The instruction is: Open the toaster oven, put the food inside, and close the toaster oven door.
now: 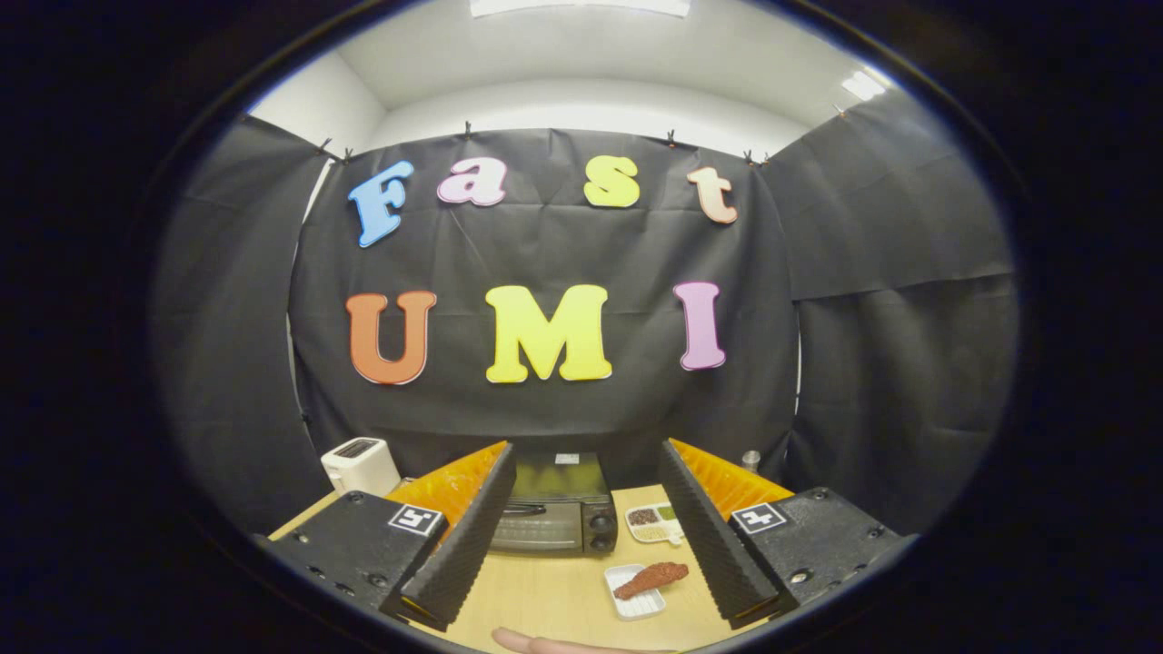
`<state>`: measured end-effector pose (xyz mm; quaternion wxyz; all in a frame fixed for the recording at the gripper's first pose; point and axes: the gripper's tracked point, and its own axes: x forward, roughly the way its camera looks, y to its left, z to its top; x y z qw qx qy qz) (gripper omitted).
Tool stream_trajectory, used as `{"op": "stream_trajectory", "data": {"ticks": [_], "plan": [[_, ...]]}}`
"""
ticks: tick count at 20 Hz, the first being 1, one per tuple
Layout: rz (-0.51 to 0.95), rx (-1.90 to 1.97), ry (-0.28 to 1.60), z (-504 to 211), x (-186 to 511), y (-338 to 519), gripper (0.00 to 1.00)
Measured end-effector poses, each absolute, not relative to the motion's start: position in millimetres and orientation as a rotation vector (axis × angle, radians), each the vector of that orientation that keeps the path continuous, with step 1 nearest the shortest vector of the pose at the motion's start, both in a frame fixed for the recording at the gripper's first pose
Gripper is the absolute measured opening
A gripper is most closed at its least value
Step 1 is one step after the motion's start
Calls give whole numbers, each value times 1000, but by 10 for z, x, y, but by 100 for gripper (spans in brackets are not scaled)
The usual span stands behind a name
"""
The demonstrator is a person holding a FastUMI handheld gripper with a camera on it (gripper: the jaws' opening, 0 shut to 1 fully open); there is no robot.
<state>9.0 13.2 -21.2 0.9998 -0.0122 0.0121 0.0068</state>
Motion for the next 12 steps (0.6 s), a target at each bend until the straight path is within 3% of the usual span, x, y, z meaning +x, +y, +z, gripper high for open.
{"op": "stream_trajectory", "data": {"ticks": [12], "plan": [[19, -20, 34, -575, 573, 242, 100]]}}
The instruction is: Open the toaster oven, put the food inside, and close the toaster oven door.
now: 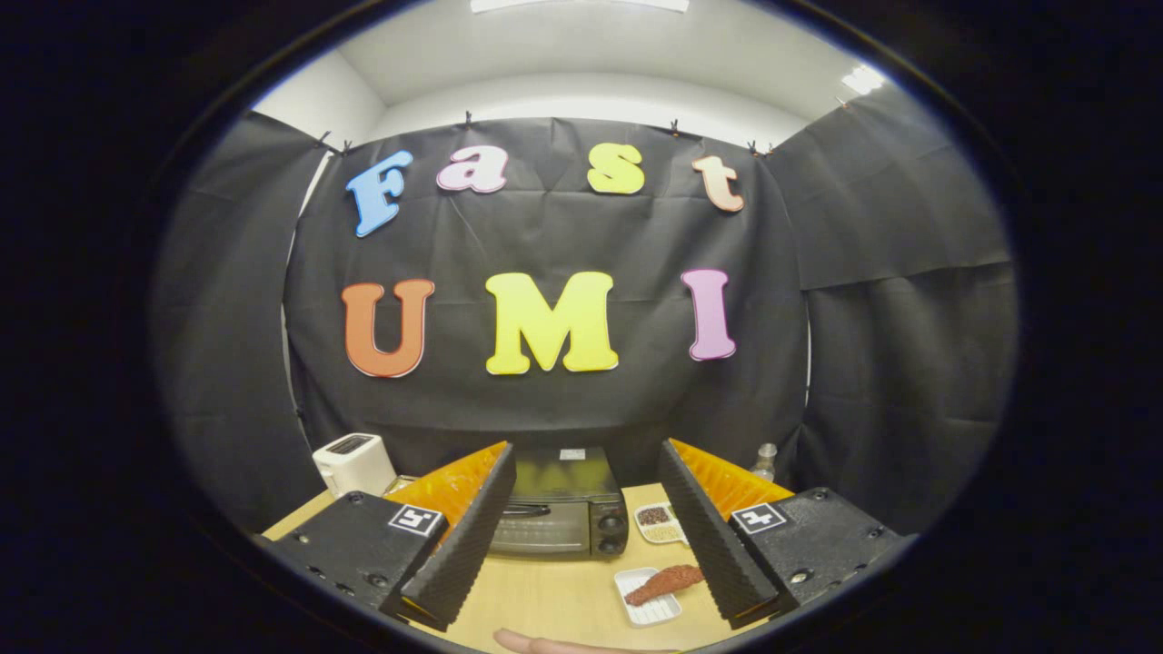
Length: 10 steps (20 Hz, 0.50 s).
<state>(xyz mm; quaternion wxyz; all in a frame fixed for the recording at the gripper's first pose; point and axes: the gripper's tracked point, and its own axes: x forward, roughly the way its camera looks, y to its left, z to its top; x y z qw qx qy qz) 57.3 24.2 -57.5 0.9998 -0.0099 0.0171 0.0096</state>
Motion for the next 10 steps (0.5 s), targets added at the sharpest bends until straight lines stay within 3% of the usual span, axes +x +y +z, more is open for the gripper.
{"op": "stream_trajectory", "data": {"ticks": [10], "plan": [[107, -56, 263, -1811, 1902, 872, 100]]}}
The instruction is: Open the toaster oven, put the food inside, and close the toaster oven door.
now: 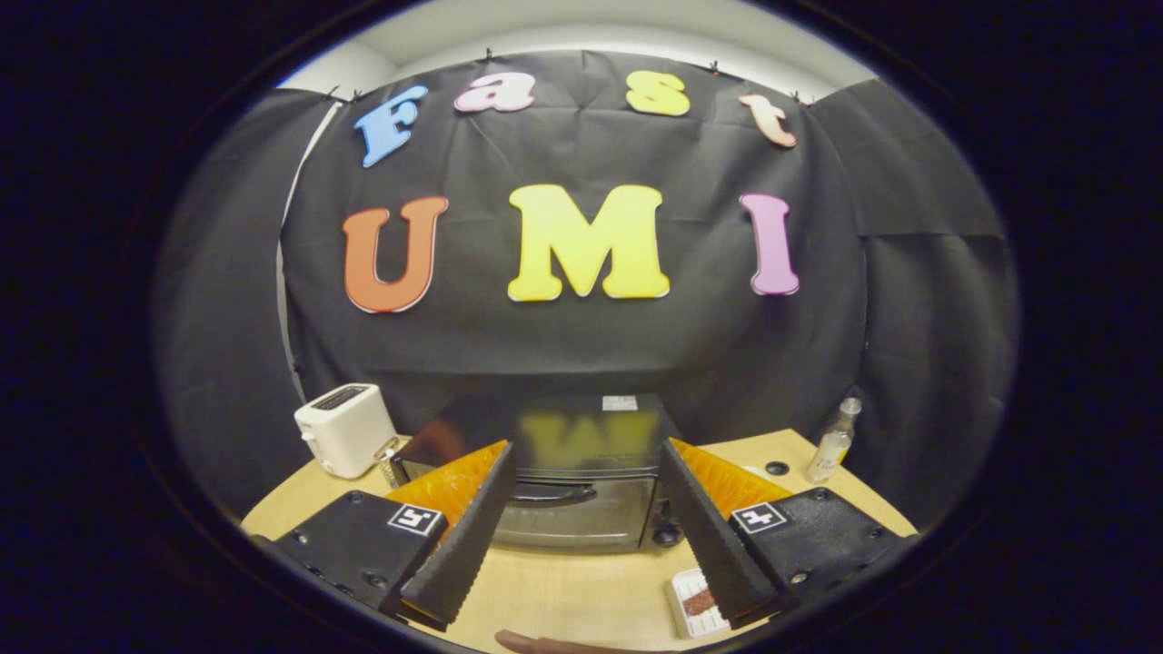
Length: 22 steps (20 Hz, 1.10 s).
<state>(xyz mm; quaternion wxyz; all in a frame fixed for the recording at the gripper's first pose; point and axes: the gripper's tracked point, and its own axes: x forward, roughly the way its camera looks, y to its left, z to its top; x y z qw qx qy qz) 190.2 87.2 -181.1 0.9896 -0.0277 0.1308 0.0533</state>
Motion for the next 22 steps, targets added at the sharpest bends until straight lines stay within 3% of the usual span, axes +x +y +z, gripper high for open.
{"op": "stream_trajectory", "data": {"ticks": [11, 22], "plan": [[95, -56, 425, -2458, 2539, 1273, 100], [126, -84, 382, -2501, 2131, 1240, 100]]}}
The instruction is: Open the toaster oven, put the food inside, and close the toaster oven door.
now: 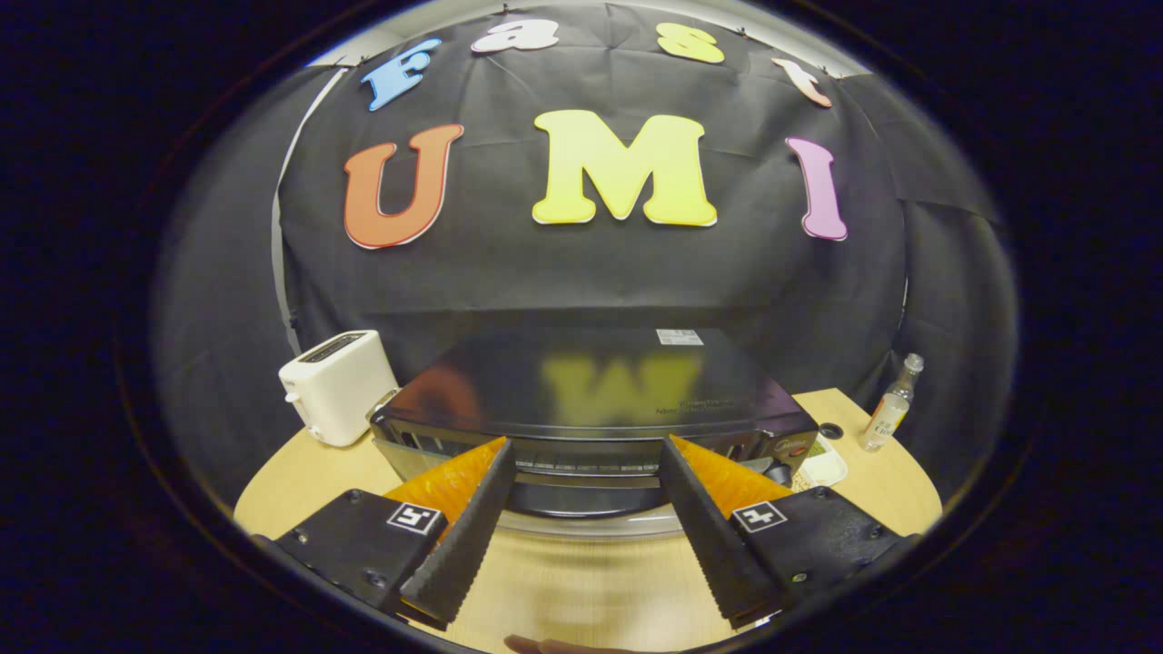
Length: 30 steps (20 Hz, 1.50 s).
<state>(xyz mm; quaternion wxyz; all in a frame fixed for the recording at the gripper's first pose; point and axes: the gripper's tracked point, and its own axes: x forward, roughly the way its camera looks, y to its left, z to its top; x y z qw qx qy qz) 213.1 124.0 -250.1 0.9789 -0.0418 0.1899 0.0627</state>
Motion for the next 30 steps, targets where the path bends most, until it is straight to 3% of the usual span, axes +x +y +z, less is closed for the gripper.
{"op": "stream_trajectory", "data": {"ticks": [15, 30], "plan": [[87, -153, 409, -3088, 1140, 1073, 100], [66, -76, 688, -4162, 748, 905, 100]]}}
